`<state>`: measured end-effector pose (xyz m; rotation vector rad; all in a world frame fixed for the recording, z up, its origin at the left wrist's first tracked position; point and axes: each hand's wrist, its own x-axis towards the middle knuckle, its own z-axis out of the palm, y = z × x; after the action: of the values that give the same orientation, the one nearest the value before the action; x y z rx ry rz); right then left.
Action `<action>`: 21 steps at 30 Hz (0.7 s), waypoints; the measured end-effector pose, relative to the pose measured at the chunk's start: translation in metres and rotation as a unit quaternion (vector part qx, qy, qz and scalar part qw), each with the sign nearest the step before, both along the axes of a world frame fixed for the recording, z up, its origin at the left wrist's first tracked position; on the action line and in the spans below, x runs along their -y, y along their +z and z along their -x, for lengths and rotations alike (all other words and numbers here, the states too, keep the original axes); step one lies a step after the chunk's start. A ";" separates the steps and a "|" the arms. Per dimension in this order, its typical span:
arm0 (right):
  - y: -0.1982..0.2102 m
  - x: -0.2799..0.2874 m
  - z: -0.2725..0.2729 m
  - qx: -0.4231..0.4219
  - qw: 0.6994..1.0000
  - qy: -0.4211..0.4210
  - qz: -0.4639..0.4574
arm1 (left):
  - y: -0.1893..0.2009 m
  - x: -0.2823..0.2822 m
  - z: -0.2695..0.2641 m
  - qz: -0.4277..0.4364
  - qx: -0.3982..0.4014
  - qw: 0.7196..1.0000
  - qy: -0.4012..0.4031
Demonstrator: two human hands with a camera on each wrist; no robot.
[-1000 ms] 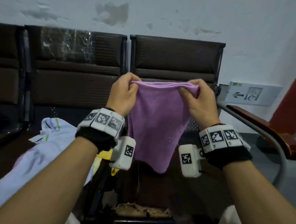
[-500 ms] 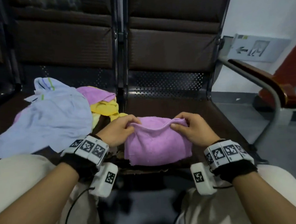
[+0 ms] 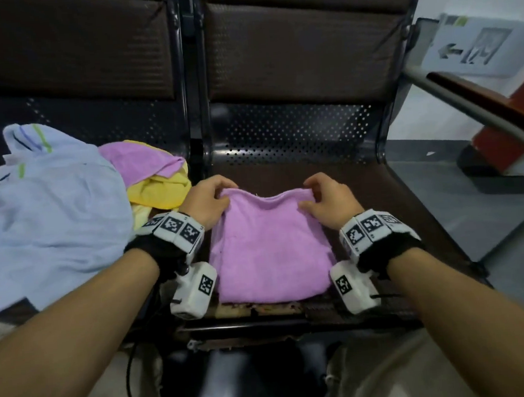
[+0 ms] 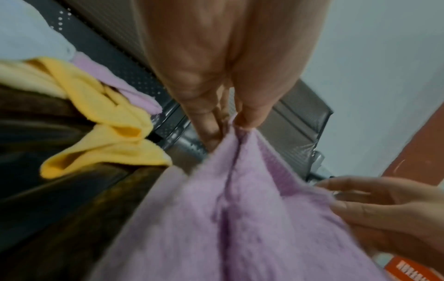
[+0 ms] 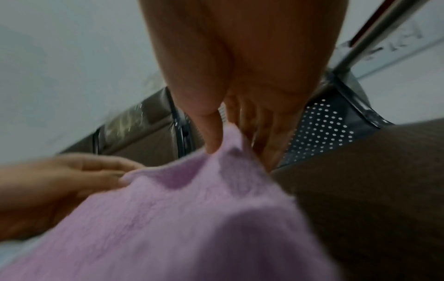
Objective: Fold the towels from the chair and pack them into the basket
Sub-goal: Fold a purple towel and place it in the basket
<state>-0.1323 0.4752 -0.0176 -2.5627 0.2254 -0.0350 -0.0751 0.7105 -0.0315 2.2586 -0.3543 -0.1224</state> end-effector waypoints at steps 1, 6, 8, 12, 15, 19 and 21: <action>-0.004 -0.001 -0.002 -0.020 0.999 0.021 0.035 | -0.009 0.001 -0.003 -0.033 -0.019 0.999 -0.007; 0.006 -0.010 0.010 -0.096 0.964 0.228 0.103 | -0.027 -0.006 0.004 -0.076 -0.034 0.997 -0.004; 0.010 -0.016 0.020 -0.169 0.934 0.293 0.113 | -0.021 -0.010 0.019 -0.062 0.008 0.998 0.004; 0.001 -0.027 0.041 -0.210 0.866 0.355 0.283 | -0.003 -0.005 0.061 -0.055 0.013 0.990 -0.126; -0.001 -0.032 0.046 -0.151 0.885 0.338 0.283 | -0.003 -0.003 0.087 -0.196 0.009 0.950 -0.242; 0.015 -0.027 0.046 -0.107 0.921 0.295 0.229 | -0.010 -0.012 0.094 -0.308 0.060 0.916 -0.248; 0.019 -0.025 0.049 -0.105 0.926 0.285 0.224 | -0.006 -0.015 0.092 -0.272 0.073 0.930 -0.235</action>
<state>-0.1813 0.4999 0.0016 -2.9822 -0.5132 0.4582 -0.1674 0.7256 -0.0378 2.6860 -1.0520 -0.3364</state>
